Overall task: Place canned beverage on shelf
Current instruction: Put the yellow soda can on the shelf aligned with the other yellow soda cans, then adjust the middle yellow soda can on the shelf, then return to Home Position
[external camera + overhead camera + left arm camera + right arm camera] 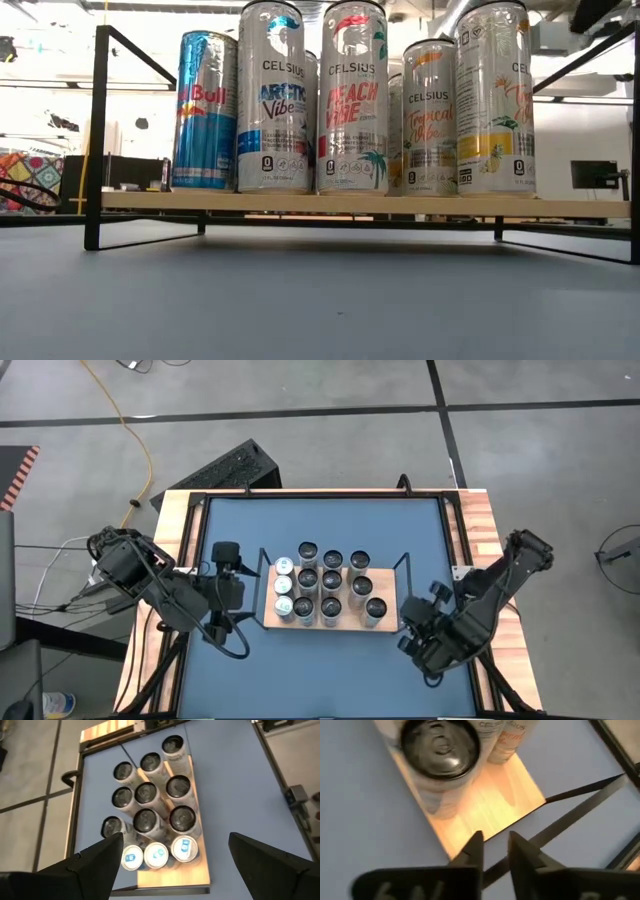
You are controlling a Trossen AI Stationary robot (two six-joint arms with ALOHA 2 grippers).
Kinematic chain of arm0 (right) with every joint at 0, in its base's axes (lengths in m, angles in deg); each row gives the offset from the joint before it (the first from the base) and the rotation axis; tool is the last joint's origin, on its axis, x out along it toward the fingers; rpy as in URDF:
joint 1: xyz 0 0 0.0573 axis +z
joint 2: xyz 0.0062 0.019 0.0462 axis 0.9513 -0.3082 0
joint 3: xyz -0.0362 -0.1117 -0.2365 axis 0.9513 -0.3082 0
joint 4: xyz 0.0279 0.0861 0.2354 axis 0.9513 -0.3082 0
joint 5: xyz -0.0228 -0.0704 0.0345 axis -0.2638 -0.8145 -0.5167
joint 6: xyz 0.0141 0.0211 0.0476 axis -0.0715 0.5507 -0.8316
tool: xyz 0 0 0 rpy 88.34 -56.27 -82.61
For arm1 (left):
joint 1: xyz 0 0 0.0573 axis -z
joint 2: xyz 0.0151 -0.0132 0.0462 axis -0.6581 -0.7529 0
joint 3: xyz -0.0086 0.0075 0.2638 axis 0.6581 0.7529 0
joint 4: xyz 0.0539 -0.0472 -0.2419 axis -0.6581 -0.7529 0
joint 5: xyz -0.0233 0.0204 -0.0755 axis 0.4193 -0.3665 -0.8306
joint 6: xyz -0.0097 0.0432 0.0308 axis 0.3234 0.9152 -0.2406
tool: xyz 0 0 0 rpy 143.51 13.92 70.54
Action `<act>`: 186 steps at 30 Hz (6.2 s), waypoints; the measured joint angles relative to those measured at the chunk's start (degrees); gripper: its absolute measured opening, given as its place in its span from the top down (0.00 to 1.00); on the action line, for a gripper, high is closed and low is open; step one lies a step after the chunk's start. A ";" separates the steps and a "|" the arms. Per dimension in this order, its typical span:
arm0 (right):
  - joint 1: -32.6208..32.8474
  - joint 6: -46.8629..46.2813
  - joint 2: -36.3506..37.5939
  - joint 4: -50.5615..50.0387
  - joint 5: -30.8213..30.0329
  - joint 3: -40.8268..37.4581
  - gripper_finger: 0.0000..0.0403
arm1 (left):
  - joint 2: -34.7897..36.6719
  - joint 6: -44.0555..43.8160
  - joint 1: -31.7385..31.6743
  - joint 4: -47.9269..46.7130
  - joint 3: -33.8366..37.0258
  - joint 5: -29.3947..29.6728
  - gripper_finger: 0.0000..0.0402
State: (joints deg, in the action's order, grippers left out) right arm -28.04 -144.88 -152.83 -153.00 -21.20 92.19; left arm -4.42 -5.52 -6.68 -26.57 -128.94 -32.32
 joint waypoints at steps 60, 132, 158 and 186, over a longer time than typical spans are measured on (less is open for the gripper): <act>-7.46 16.72 -0.11 28.01 -3.23 -6.74 1.00 | -0.01 -1.87 0.00 2.01 0.00 1.58 0.13; 0.49 57.03 11.50 33.78 -13.47 20.14 1.00 | 2.48 15.47 8.27 18.14 0.11 -2.89 0.13; -22.43 65.07 57.19 76.94 36.58 -35.04 1.00 | 56.95 11.04 -1.36 70.52 69.59 -29.35 0.13; -22.30 63.30 89.12 103.56 33.25 -83.26 1.00 | 77.29 -2.49 -1.31 102.17 115.21 -28.19 0.13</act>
State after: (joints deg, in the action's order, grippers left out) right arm -50.34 -81.58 -63.71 -49.43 12.05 8.93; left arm 72.87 -8.01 -7.99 75.60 -13.73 -60.51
